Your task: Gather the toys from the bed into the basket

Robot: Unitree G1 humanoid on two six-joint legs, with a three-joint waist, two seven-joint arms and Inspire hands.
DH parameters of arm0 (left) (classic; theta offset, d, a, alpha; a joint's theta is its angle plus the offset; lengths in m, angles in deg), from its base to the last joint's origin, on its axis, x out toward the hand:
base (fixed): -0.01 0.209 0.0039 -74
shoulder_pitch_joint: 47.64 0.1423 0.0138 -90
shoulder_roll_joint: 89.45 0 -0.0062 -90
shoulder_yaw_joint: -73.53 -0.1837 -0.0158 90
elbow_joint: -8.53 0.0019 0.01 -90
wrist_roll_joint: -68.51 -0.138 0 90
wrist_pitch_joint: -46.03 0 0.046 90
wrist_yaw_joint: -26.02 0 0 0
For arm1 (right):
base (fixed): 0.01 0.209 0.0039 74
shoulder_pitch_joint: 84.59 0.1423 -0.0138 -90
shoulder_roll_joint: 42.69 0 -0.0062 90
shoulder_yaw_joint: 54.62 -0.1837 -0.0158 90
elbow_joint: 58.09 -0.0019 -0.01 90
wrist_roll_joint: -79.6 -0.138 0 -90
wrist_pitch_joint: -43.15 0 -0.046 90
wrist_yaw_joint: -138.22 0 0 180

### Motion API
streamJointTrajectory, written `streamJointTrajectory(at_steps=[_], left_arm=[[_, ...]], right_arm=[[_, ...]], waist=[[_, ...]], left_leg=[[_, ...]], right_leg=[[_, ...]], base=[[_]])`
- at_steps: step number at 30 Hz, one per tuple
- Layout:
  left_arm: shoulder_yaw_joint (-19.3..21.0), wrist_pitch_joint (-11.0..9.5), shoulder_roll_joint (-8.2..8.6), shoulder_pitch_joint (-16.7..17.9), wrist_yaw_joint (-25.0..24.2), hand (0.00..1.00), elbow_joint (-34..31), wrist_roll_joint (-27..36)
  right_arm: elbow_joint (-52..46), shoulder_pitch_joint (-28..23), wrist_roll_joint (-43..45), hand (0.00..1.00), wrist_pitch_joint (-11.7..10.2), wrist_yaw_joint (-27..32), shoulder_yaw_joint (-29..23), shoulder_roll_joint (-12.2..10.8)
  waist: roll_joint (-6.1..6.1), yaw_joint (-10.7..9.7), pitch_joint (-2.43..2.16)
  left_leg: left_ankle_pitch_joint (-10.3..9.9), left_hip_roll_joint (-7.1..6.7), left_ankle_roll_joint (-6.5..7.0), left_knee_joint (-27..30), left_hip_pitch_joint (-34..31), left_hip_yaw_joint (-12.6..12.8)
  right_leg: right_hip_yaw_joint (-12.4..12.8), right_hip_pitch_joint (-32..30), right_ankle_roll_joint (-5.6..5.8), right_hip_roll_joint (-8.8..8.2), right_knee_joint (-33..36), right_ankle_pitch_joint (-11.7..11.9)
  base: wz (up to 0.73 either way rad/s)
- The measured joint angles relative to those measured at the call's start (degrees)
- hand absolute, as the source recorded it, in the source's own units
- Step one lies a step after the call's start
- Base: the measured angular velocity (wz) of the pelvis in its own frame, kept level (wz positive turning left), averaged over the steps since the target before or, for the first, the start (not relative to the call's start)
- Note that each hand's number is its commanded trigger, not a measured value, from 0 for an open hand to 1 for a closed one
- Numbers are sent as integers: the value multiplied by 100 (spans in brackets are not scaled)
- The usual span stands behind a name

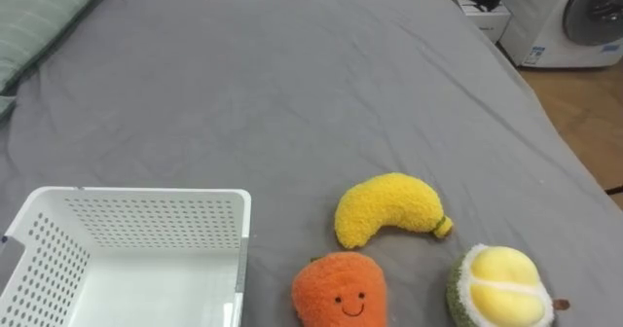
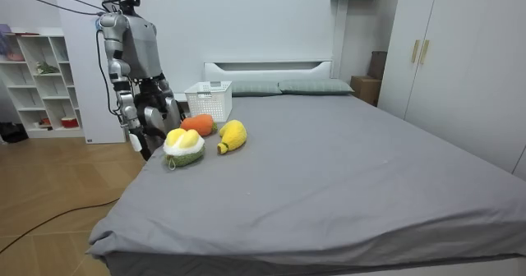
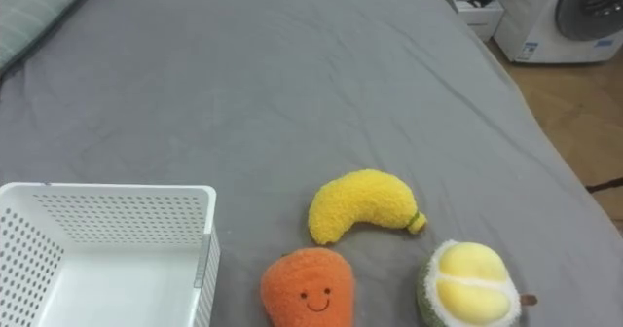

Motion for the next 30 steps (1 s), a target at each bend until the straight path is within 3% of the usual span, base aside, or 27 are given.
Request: streamJointTrajectory(at_steps=[6, 13, 21, 25, 30], left_arm=[[2, 5, -1, 24, -1, 0, -56, 5], [262, 7, -12, 60, -71, 0, -40, -3], [414, 18, -139, 149, -69, 0, -67, -28], [463, 12, -169, 163, -62, 0, -86, -39], [455, -4, -171, 175, -58, 0, -78, -39]], right_arm=[[-14, -45, -192, 0, 0, 181, -36, 1], [-22, -453, -230, 0, 1, 336, -735, 7], [-114, -595, -574, 0, 86, 941, -1399, 67], [-927, -600, -359, 0, 74, 1560, -1818, 118], [-2306, -550, -1, 0, -191, 2335, -1862, 130]], waist=[[0, -13, -9], [-9, -52, -12], [-167, -228, -31], [-218, -329, -16], [-214, -327, -13]], left_leg=[[0, -1, 0, 0, 5, -12], [0, -1, 0, -2, 6, -10], [0, -1, 0, 1, 21, 21], [0, -5, 1, 9, 23, 59], [0, 3, 2, 1, -14, 149]], right_leg=[[-37, 16, 0, 3, 7, 0], [-32, 17, 0, -2, 1, 0], [54, 5, 1, -4, 25, -13], [39, -35, 4, -10, 94, -20], [142, -151, 0, 5, 138, -29]], base=[[0], [0], [-1], [-5], [-9]])
